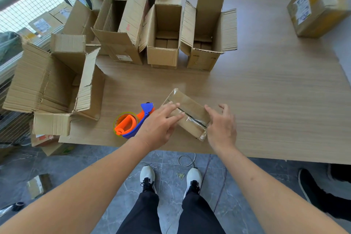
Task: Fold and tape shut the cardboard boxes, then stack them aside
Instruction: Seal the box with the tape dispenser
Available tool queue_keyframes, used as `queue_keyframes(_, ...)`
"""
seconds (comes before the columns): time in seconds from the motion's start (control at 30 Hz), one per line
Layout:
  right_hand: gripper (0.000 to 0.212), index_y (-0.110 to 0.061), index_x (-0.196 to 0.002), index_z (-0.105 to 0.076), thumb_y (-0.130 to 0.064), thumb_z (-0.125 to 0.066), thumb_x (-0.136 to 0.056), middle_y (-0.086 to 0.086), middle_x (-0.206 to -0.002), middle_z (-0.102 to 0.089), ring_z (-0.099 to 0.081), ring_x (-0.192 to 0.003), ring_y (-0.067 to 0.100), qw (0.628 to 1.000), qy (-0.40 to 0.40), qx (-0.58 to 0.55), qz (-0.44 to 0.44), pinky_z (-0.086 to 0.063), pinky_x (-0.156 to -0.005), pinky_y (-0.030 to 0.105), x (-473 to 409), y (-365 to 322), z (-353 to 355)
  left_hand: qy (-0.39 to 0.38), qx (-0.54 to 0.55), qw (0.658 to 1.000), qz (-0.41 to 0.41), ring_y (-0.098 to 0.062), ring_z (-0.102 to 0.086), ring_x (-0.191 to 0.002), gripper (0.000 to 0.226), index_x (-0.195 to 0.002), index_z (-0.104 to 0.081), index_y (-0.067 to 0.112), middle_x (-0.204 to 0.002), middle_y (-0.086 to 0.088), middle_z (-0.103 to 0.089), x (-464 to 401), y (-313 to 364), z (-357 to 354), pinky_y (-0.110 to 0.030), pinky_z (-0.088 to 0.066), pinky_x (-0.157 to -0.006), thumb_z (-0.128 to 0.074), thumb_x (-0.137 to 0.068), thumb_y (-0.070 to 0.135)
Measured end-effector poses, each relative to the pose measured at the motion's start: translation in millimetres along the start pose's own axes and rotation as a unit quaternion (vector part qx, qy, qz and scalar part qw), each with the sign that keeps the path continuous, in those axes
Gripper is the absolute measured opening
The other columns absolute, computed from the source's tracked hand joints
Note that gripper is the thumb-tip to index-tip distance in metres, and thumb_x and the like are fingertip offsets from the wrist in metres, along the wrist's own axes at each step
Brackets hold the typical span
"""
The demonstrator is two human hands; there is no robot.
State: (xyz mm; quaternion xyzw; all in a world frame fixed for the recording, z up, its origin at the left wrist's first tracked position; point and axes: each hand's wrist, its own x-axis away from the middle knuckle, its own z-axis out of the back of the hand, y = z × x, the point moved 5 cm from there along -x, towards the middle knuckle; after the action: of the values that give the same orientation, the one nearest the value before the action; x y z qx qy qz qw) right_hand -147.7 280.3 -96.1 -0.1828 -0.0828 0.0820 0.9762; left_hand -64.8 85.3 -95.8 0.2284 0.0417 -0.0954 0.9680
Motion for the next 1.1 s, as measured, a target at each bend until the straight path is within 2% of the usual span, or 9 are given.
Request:
queue_keyframes(0.07,0.048,-0.033,-0.139,-0.06,-0.037,-0.072,-0.092,0.012,-0.138,-0.051,-0.054,-0.118,0.036,0.996,0.017,0.069,0.059,-0.045,-0.091,0.046,7,-7,4,-0.02,-0.019,0.999,0.046,-0.043,-0.039,-0.145,0.06,-0.141,-0.06,0.014,-0.157,-0.017,-0.042,-11,-5,1,-0.051,-0.044,-0.11,-0.072,-0.084,0.003)
queue_keyframes(0.17,0.088,-0.03,-0.154,-0.039,-0.079,-0.058,-0.083,0.01,-0.148,-0.044,-0.045,-0.133,0.028,0.983,-0.08,0.138,0.091,-0.036,-0.105,0.045,13,-9,-10,-0.043,-0.038,0.992,0.112,-0.042,-0.026,-0.151,0.056,-0.15,-0.05,0.013,-0.167,-0.01,-0.024,-21,-8,-4,-0.052,-0.036,-0.118,-0.066,-0.096,0.018)
queue_keyframes(0.37,0.09,-0.028,-0.163,-0.012,-0.066,-0.055,-0.093,0.011,-0.168,0.021,0.009,-0.157,0.03,0.97,-0.156,0.135,0.128,-0.019,-0.123,0.046,-4,-8,-10,-0.051,-0.036,0.984,0.17,-0.04,-0.051,-0.118,0.057,-0.148,-0.05,0.007,-0.166,-0.011,-0.024,-19,-11,-15,-0.049,-0.048,-0.102,-0.062,-0.1,0.035)
queue_keyframes(0.47,0.085,-0.023,-0.163,-0.011,-0.06,-0.052,-0.098,0.015,-0.168,0.02,0.005,-0.156,0.034,0.971,-0.148,0.141,0.12,-0.016,-0.124,0.046,-7,-11,-8,-0.048,-0.061,0.977,0.2,-0.043,-0.054,-0.108,0.061,-0.145,-0.053,0.005,-0.16,-0.017,-0.029,-19,-12,-15,-0.055,-0.052,-0.09,-0.062,-0.097,0.042)
queue_keyframes(0.6,0.084,-0.01,-0.164,-0.002,-0.062,-0.028,-0.103,0.019,-0.169,0.012,0.006,-0.158,0.032,0.974,-0.147,0.109,0.136,-0.006,-0.128,0.043,5,-11,-20,-0.066,-0.033,0.967,0.243,-0.042,-0.051,-0.122,0.067,-0.148,-0.048,0.005,-0.152,-0.019,-0.025,-19,-10,-14,-0.055,-0.053,-0.093,-0.063,-0.096,0.046)
queue_keyframes(0.77,0.075,-0.02,-0.159,0.023,-0.06,-0.01,-0.104,0.009,-0.168,0.023,0.022,-0.155,0.024,0.976,-0.135,0.083,0.147,0.01,-0.127,0.044,-6,4,-32,-0.054,0.008,0.977,0.208,-0.023,-0.057,-0.082,0.06,-0.144,-0.05,0.014,-0.132,-0.01,-0.035,-11,-2,-2,-0.043,-0.058,-0.072,-0.072,-0.093,0.034)
queue_keyframes(0.87,0.067,-0.025,-0.159,0.021,-0.056,0.002,-0.103,0.009,-0.169,0.02,0.022,-0.155,0.023,0.968,-0.132,0.104,0.184,0.01,-0.126,0.047,-18,9,-37,-0.056,-0.014,0.985,0.161,-0.031,-0.054,-0.113,0.063,-0.145,-0.055,0.025,-0.144,-0.016,-0.037,-12,-12,-1,-0.045,-0.055,-0.096,-0.078,-0.087,0.039)
queue_keyframes(0.93,0.07,-0.026,-0.161,0.014,-0.056,0.006,-0.098,0.009,-0.169,0.016,0.019,-0.156,0.025,0.963,-0.136,0.109,0.207,0.01,-0.126,0.048,-25,10,-40,-0.079,-0.024,0.99,0.113,-0.039,-0.034,-0.144,0.061,-0.144,-0.057,0.035,-0.16,-0.016,-0.03,-17,-16,-3,-0.045,-0.035,-0.116,-0.077,-0.087,0.042)
queue_keyframes(1.1,0.063,-0.029,-0.16,0.015,-0.051,-0.007,-0.105,0.01,-0.168,0.019,0.019,-0.156,0.026,0.953,-0.134,0.136,0.235,0.014,-0.125,0.047,-37,3,-37,-0.163,0.035,0.98,0.109,-0.03,-0.028,-0.149,0.069,-0.146,-0.053,0.041,-0.167,-0.008,-0.016,-18,-16,-5,-0.043,-0.031,-0.121,-0.078,-0.083,0.054)
